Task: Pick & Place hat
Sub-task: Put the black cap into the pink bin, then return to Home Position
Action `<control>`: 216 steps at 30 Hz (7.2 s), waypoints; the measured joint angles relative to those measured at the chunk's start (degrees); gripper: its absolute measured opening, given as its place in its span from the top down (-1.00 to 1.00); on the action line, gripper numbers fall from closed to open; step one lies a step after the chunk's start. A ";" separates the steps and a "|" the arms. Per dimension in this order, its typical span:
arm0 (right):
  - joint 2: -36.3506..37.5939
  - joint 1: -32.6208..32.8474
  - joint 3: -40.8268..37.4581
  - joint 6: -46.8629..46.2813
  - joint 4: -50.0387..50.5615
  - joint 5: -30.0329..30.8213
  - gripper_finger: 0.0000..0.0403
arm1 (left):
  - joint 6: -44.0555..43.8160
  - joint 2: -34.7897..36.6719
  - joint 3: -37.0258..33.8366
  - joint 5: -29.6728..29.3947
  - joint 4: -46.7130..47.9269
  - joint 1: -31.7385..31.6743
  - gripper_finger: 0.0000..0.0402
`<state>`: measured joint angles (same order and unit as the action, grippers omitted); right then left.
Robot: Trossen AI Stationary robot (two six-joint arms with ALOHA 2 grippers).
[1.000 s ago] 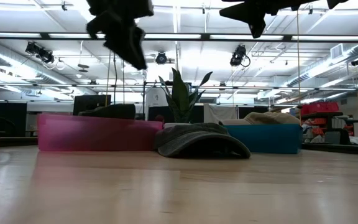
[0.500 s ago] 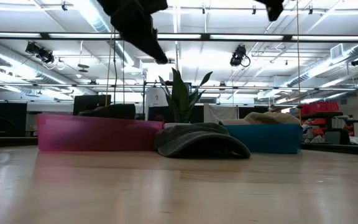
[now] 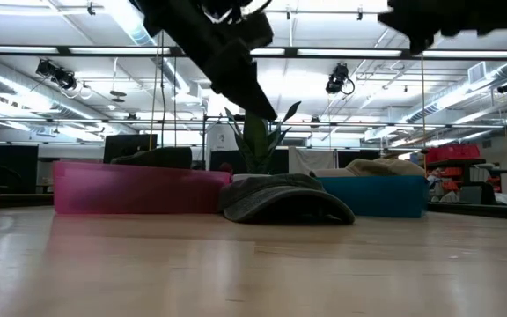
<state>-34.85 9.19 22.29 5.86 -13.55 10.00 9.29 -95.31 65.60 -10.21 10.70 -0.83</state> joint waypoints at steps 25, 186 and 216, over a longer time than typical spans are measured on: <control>2.77 -2.43 -21.25 3.63 -38.21 4.47 0.21 | -8.82 -13.02 0.07 6.43 -5.48 -2.31 0.12; 2.74 -3.74 -21.15 2.90 -33.55 4.52 0.21 | -17.88 27.09 -22.88 6.16 -5.36 -1.85 0.67; 18.77 -3.84 -21.27 2.45 -1.65 -3.29 0.21 | -15.96 48.54 -22.86 -10.50 6.49 18.53 0.67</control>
<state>-16.08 5.35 1.02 8.32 -15.20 6.71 -6.67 -46.78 42.74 -20.71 17.19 17.70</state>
